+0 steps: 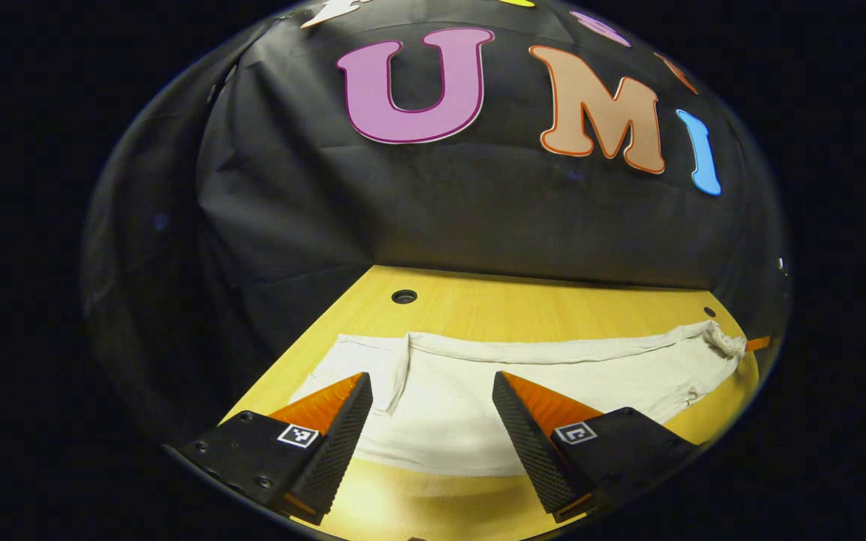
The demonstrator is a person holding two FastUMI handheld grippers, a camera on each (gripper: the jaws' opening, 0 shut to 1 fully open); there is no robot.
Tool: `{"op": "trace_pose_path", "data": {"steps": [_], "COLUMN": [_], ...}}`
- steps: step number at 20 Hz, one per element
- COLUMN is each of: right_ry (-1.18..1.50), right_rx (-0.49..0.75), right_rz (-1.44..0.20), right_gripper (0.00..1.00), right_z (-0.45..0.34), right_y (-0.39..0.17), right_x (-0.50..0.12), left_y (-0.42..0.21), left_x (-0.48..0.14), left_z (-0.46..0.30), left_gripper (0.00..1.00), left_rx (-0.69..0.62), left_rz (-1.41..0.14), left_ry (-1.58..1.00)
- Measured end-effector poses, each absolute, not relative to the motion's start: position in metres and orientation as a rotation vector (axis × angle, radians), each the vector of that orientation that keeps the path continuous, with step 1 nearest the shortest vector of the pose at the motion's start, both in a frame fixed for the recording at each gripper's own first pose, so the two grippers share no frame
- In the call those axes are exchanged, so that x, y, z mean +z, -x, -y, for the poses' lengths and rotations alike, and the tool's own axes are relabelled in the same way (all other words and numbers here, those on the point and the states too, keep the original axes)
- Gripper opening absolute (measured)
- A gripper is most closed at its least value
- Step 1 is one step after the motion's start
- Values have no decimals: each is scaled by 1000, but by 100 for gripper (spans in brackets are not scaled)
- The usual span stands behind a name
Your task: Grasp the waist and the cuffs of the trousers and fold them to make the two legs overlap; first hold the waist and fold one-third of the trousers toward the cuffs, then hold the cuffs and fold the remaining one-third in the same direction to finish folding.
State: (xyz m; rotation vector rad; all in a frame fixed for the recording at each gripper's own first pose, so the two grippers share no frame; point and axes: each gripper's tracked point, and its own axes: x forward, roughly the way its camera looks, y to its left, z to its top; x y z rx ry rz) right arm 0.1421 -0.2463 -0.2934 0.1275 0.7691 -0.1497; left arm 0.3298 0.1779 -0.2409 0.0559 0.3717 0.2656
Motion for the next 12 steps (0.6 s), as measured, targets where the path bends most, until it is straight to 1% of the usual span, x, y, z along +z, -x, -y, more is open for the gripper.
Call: {"op": "trace_pose_path", "data": {"steps": [1,2,3,4,5,6,7,9,10,11,12], "right_ry": [-148,-171,-198,-226,-255,-279,-294,-335,-362,-383,-390], "right_rx": [-154,-156,-155,-156,-156,-156,-160,-159,-152,-147,-149], "right_rz": [-770,-772,-772,-771,-771,-774,-774,-776,-777,-775,-778], "right_gripper": [93,97,97,93,97,97,93,92,84,89,81], "right_z": [247,247,246,246,245,244,246,244,242,239,238], "right_y": [-144,-147,-149,-151,-153,-153,-154,-154,-156,-158,-157], "right_x": [-297,-301,-304,-305,-306,-310,-314,-319,-321,-325,-326], "left_y": [-329,-330,-330,-331,-331,-330,-331,-332,-332,-333,-333], "left_x": [-243,-243,-244,-244,-243,-242,-242,-241,-241,-242,-241], "left_z": [-178,-178,-179,-177,-176,-175,-174,-172,-172,-171,-170], "left_gripper": [97,97,97,97,97,97,98,97,97,98,97], "left_rx": [263,264,266,266,266,267,267,268,270,271,273], "left_rz": [-370,-368,-366,-362,-359,-359,-360,-355,-355,-354,-353], "left_ry": [-57,-62,-66,-71,-75,-81,-84,-81,-77,-73,-68]}}
